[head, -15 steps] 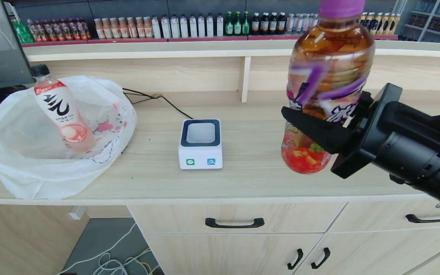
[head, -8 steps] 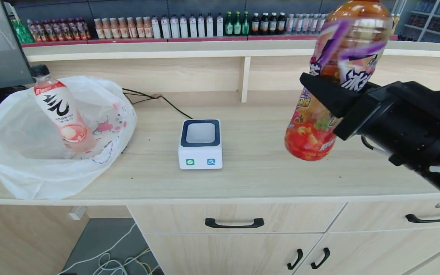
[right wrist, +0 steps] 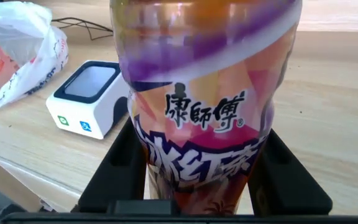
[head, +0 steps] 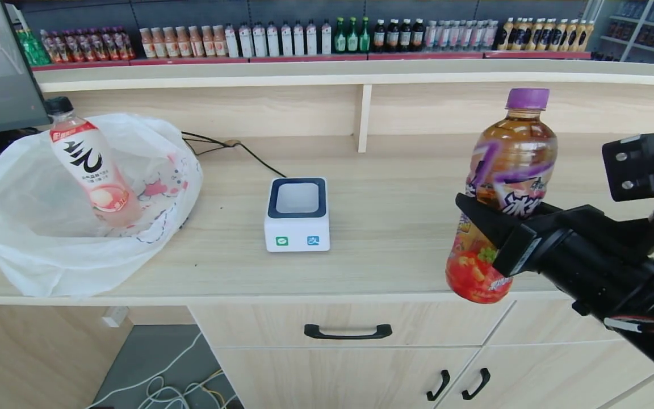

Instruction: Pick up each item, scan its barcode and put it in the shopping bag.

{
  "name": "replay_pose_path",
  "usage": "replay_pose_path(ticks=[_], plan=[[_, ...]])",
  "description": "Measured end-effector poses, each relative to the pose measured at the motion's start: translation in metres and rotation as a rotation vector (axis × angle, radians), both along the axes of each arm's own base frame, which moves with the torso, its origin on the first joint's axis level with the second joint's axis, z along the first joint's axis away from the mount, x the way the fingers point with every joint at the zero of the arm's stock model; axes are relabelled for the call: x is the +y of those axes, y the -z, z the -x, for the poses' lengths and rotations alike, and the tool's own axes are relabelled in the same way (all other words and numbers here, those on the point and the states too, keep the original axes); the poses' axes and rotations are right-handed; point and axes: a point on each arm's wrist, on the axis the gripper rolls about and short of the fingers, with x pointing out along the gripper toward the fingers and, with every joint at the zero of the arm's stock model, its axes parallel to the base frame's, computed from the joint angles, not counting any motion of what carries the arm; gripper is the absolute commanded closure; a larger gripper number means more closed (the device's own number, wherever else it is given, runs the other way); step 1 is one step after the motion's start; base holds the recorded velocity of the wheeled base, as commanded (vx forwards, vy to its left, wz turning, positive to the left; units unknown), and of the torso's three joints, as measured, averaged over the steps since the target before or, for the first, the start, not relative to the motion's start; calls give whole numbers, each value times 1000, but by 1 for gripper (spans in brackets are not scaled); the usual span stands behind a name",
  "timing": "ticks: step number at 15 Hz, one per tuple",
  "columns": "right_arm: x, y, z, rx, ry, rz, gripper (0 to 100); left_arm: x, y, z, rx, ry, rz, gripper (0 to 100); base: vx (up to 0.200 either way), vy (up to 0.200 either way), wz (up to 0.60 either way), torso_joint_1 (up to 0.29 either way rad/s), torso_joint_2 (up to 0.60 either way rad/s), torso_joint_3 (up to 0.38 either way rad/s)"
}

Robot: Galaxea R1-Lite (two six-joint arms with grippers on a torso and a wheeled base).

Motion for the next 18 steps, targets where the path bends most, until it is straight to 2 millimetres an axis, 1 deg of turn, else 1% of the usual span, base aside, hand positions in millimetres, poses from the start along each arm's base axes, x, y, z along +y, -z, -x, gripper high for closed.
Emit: replay_pose_path(ticks=[4,8,15,18], plan=[[0,8,-4,23,87,31,100,0,0,0,0,0,1,0,0,0,0,0,0,0],[-1,10,-3,22,109,31,100,0,0,0,0,-1,1,0,0,200,0,-4,2,6],[-7,24,7,16,102,33,100,0,0,0,0,0,0,0,0,200,0,6,4,1],[-8,25,9,11,98,28,100,0,0,0,0,0,1,0,0,200,0,4,-1,4]])
